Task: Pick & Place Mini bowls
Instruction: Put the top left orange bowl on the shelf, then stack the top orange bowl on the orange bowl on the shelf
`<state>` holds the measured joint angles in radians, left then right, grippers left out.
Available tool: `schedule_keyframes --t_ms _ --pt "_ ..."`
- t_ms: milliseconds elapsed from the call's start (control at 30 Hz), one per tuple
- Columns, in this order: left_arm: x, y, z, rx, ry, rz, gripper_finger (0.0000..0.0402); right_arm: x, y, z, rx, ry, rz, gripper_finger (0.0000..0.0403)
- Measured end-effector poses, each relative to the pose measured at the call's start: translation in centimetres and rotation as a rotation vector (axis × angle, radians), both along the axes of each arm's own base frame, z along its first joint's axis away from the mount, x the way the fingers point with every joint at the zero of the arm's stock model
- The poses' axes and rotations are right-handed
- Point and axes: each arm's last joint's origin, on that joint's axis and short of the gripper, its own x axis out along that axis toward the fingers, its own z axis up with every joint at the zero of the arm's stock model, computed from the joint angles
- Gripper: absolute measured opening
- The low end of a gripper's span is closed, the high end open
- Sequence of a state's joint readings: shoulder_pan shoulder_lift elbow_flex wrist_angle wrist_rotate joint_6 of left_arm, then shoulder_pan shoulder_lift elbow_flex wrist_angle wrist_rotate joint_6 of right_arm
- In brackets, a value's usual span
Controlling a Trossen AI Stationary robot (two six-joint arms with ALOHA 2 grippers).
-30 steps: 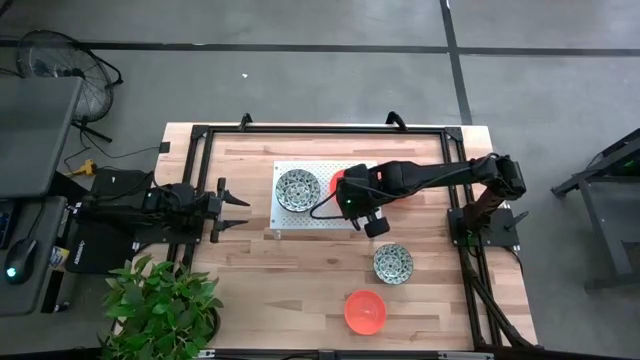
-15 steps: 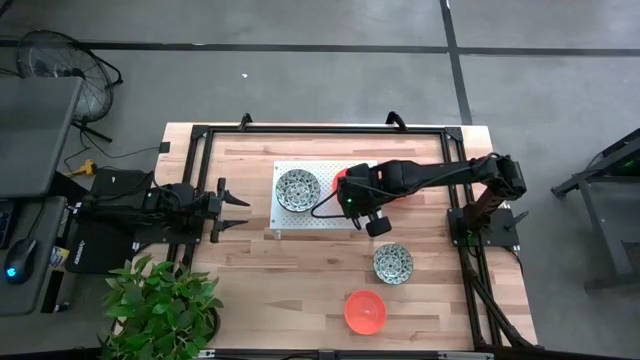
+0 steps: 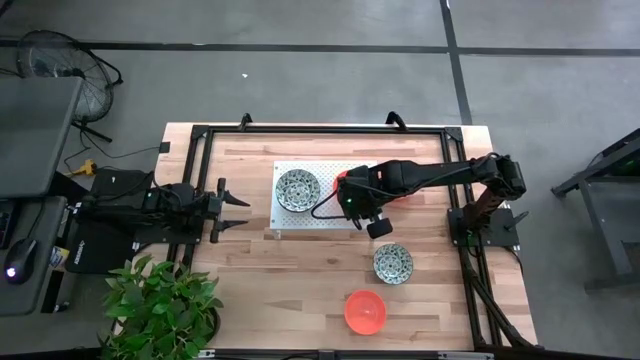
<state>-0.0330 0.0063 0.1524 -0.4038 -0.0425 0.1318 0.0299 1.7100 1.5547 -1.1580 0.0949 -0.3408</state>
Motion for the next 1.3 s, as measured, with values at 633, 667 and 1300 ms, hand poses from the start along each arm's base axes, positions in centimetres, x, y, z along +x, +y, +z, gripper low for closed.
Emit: schedule_keyframes --t_ms 633,667,1300 --pt "0.0 0.0 0.0 -0.002 -0.001 0.001 0.0225 0.1 -0.1 0.1 -0.011 -0.007 -0.013 0.0107" --pt "0.0 0.0 0.0 -0.004 -0.001 0.002 0.0225 0.1 -0.2 0.3 -0.012 -0.012 -0.016 0.0109" --pt "0.0 0.0 0.0 -0.007 -0.001 0.007 0.0225 -0.5 -1.0 6.0 -0.015 -0.095 -0.184 0.011"
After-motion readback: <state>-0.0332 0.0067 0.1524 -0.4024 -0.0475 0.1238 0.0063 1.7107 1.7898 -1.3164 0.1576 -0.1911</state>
